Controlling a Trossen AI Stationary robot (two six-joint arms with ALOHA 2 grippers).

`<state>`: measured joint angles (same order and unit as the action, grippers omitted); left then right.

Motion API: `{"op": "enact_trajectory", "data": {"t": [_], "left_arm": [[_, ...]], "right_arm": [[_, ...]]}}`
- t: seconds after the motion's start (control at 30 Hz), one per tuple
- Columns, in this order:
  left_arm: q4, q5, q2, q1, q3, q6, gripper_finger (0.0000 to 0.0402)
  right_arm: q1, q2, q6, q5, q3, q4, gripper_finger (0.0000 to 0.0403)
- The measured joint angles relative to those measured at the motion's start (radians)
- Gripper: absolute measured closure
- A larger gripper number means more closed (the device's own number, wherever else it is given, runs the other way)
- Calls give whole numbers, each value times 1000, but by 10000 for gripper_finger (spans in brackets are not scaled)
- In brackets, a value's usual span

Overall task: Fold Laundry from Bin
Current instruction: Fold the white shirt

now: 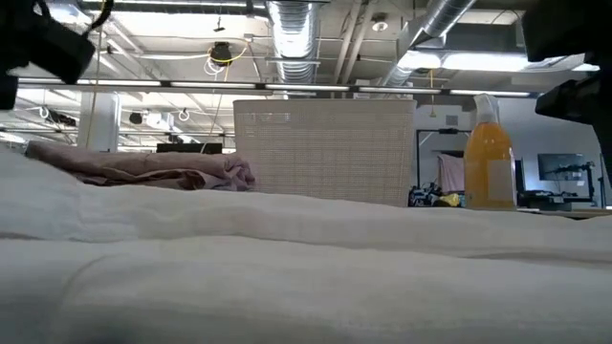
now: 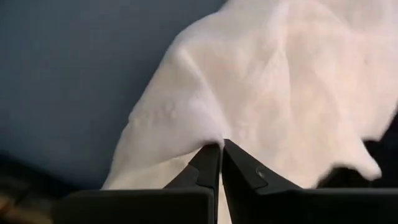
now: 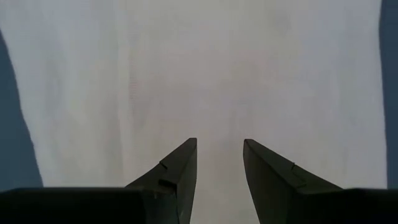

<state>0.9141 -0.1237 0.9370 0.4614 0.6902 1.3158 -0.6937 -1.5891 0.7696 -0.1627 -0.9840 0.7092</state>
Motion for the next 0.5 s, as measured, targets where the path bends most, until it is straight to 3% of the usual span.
{"op": "enact_trajectory", "data": {"t": [0.2,0.37,0.5], "left_arm": [[142,-121,-3,18,92,39,401],[141,-169,-1,76,44,137,401],[165,-148,-1,116,7,205,401]], "right_arm": [[0,0,42,-31,8,11,246],[0,1,146,-75,93,-8,246],[-8,24,223,-88,178,-14,246]]}}
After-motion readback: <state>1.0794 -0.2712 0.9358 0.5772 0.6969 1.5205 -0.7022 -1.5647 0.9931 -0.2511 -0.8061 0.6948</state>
